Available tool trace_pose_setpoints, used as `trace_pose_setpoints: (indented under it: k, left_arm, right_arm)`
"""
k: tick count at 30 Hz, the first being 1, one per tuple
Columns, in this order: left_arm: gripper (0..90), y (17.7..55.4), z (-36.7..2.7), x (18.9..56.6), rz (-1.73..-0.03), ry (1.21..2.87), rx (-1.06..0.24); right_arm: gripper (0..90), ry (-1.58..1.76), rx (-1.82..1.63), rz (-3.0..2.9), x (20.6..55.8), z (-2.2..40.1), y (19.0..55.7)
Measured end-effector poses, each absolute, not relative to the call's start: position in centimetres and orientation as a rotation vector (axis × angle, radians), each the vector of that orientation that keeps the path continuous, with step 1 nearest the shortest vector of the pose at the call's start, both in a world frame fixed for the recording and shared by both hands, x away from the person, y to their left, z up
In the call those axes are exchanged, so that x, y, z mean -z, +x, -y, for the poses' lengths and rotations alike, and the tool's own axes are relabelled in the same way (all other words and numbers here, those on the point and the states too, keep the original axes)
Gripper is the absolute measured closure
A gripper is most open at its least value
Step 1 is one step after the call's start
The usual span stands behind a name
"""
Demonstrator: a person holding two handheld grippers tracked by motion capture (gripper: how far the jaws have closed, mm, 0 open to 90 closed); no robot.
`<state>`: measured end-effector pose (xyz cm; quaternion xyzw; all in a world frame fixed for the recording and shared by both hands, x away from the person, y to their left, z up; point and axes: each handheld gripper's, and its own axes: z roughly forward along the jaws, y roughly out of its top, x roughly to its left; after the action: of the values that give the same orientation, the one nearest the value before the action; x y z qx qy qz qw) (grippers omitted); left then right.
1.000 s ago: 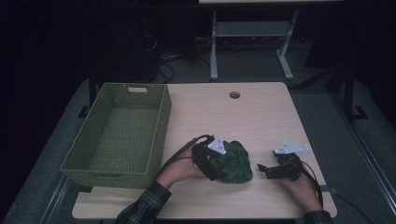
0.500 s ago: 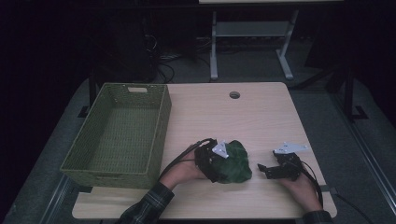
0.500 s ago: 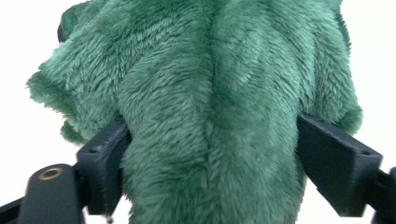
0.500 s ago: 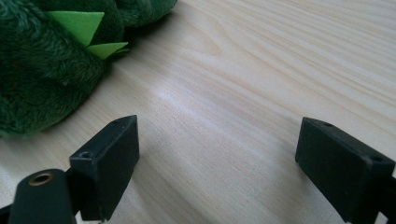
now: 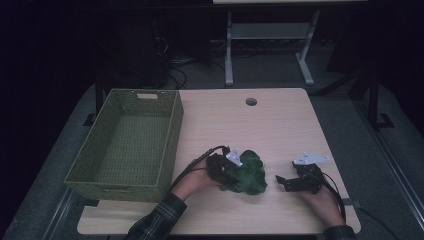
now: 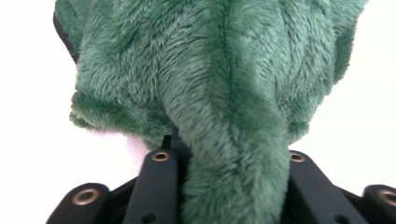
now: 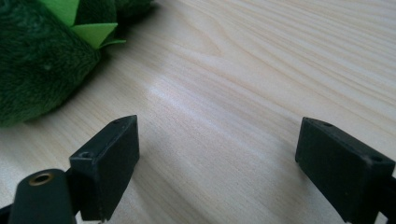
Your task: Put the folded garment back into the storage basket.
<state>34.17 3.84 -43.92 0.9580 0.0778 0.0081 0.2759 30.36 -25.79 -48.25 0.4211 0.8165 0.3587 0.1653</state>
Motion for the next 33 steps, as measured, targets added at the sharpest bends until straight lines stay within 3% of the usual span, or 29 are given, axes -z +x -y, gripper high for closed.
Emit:
trace_pose_setpoints:
  k: [12,33]
  left_arm:
    - [74.4,34.1,-4.7,41.9,-0.252,2.534,-0.013]
    - [74.0,34.7,-8.7,34.6,-0.342,2.454,-0.064]
  right_arm:
    - [13.2,1.202,-1.022,-2.325,48.2,25.8,30.4]
    - [13.2,1.199,-1.022,-2.326,48.2,25.8,30.4]
